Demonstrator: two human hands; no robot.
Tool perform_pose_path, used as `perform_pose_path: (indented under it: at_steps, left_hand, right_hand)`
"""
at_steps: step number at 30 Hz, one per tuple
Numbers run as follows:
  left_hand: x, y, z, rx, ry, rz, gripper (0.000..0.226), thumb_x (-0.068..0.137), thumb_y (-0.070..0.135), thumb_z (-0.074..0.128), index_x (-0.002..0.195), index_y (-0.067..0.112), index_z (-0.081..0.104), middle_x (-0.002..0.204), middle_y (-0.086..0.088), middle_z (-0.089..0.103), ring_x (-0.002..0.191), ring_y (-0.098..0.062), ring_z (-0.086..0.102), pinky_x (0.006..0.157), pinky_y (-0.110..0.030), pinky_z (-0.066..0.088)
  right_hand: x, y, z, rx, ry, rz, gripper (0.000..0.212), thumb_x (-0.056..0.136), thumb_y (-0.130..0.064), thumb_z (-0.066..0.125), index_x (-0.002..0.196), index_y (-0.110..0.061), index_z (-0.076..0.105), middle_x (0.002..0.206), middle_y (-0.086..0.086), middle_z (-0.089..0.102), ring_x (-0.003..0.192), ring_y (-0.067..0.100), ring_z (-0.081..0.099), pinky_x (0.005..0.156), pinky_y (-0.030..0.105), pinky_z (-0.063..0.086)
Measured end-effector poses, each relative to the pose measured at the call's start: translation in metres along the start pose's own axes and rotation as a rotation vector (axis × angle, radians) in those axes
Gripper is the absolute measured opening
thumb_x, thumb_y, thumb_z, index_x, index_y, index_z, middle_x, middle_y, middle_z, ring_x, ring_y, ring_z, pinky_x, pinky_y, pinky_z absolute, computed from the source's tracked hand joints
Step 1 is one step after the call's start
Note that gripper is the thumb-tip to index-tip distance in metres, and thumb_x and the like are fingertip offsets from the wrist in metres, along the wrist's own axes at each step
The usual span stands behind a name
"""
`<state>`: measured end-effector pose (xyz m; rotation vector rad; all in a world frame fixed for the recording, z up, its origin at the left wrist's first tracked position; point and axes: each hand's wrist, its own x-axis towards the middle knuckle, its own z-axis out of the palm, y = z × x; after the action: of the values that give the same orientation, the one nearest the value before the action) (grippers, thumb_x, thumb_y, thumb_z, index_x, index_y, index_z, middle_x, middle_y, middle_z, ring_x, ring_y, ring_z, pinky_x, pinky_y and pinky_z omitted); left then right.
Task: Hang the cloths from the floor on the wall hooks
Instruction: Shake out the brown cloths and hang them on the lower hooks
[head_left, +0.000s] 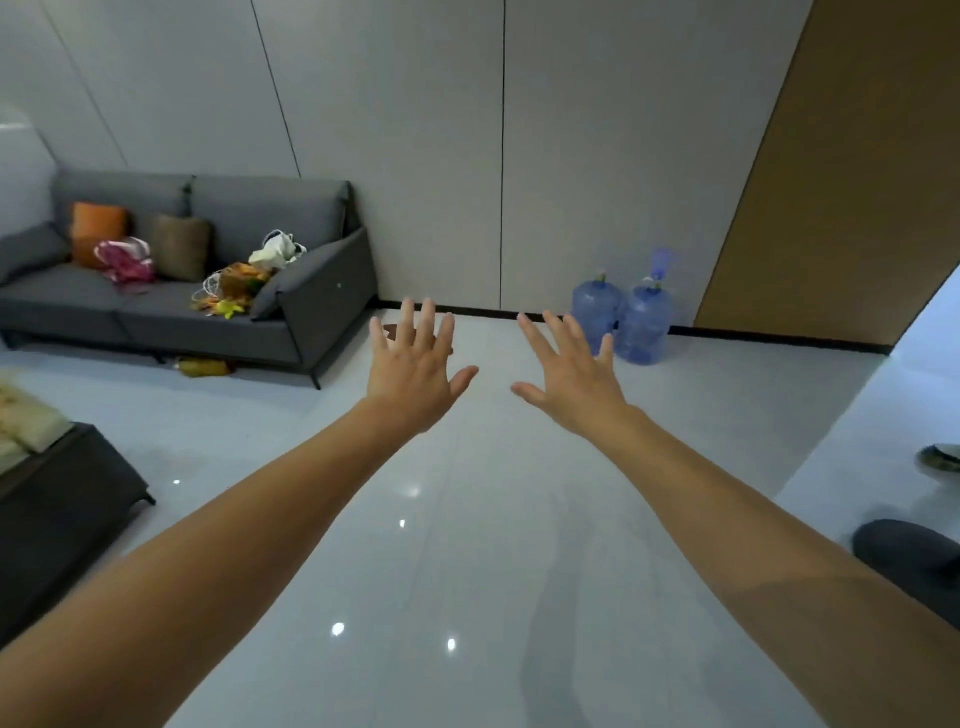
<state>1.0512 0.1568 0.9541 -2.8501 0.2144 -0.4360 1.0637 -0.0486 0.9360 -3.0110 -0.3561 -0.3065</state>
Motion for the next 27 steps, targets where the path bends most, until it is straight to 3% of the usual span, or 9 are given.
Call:
perform_pose_path:
  at_steps: [10, 27]
  left_hand:
    - [0.176, -0.075, 0.11, -0.047, -0.02, -0.117, 0.077, 0.094, 0.065, 0.013, 0.154, 0.018, 0.005, 0.162, -0.009, 0.0, 0.148, -0.033, -0.005, 0.115, -0.06, 0.008]
    - [0.498, -0.208, 0.251, -0.069, -0.075, -0.166, 0.076, 0.095, 0.065, 0.012, 0.154, 0.019, 0.005, 0.162, -0.01, 0.0, 0.148, -0.034, -0.005, 0.116, -0.06, 0.009]
  right_hand:
    - [0.225, -0.007, 0.068, -0.046, -0.027, -0.096, 0.08, 0.096, -0.061, 0.039, 0.152, -0.036, -0.012, 0.163, 0.002, -0.005, 0.15, 0.025, -0.007, 0.114, 0.064, 0.002]
    - [0.595, -0.022, 0.151, -0.018, -0.044, -0.133, 0.08, 0.095, -0.06, 0.04, 0.152, -0.038, -0.011, 0.163, 0.0, -0.004, 0.15, 0.023, -0.006, 0.114, 0.063, 0.003]
